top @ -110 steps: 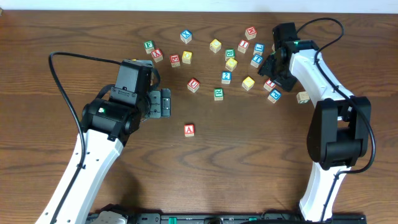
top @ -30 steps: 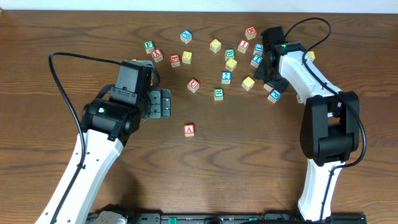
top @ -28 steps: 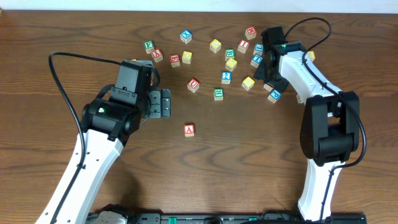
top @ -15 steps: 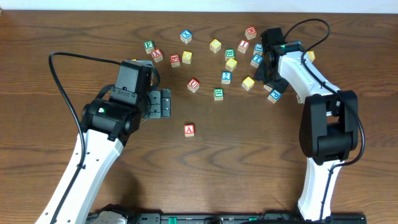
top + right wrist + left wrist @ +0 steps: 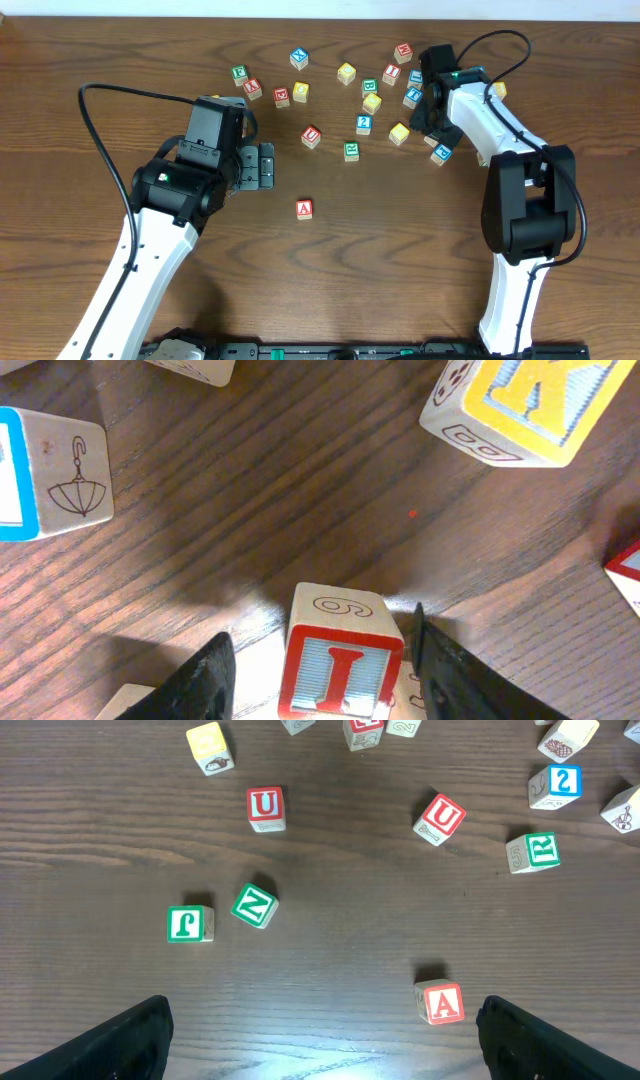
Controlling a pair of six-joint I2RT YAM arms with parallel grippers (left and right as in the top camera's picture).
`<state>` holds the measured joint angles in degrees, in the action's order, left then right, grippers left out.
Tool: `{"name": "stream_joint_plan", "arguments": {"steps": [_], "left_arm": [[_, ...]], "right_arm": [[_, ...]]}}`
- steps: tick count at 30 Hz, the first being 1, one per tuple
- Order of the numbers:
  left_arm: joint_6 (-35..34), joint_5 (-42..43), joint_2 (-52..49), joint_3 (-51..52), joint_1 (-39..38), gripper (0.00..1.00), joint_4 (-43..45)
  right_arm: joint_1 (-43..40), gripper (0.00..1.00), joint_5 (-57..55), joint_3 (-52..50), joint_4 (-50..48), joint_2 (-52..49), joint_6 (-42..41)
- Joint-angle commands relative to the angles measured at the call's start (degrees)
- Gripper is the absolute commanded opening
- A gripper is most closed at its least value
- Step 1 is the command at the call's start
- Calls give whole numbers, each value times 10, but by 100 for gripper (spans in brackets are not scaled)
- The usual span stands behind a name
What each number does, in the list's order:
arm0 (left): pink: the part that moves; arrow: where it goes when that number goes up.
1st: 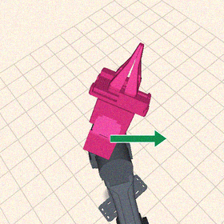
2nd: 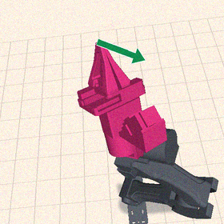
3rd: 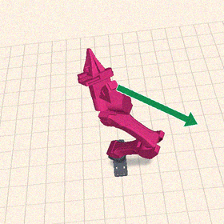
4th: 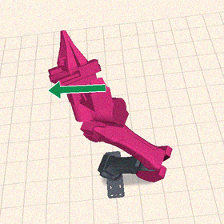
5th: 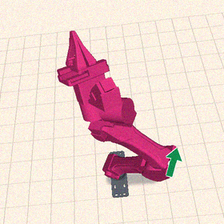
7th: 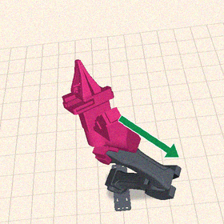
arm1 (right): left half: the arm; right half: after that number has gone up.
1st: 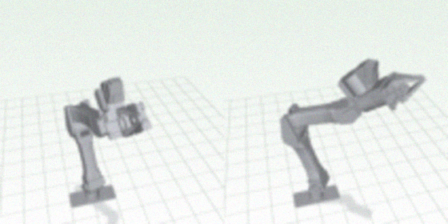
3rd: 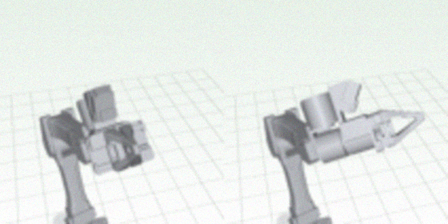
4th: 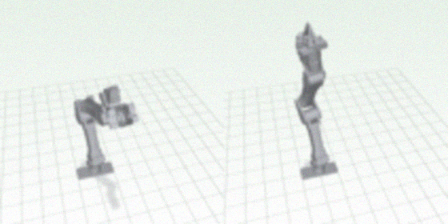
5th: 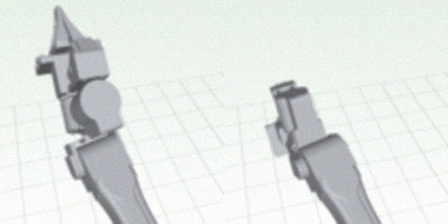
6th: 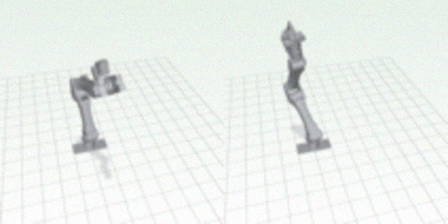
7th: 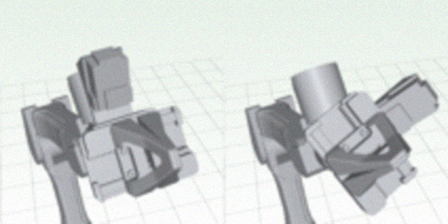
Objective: Spell out AI2
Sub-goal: 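Lower the right gripper and close it on the I block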
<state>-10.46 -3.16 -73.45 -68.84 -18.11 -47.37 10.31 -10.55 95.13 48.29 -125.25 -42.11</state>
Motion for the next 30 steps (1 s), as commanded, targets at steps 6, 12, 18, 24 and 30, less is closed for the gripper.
{"name": "stream_joint_plan", "arguments": {"steps": [6, 12, 18, 24, 30], "left_arm": [[4, -7, -2, 3, 2, 96, -2], [4, -7, -2, 3, 2, 96, -2], [4, -7, -2, 3, 2, 95, -2], [4, -7, -2, 3, 2, 95, -2], [4, -7, -2, 3, 2, 96, -2]], "right_arm": [[-2, 45, -13, 6, 3, -8, -7], [-1, 41, -14, -6, -4, -8, -7], [-1, 40, -13, -29, -23, -8, -7], [-1, 40, -13, -29, -29, -8, -7], [-2, 41, -13, -29, -33, -8, -7]]}}
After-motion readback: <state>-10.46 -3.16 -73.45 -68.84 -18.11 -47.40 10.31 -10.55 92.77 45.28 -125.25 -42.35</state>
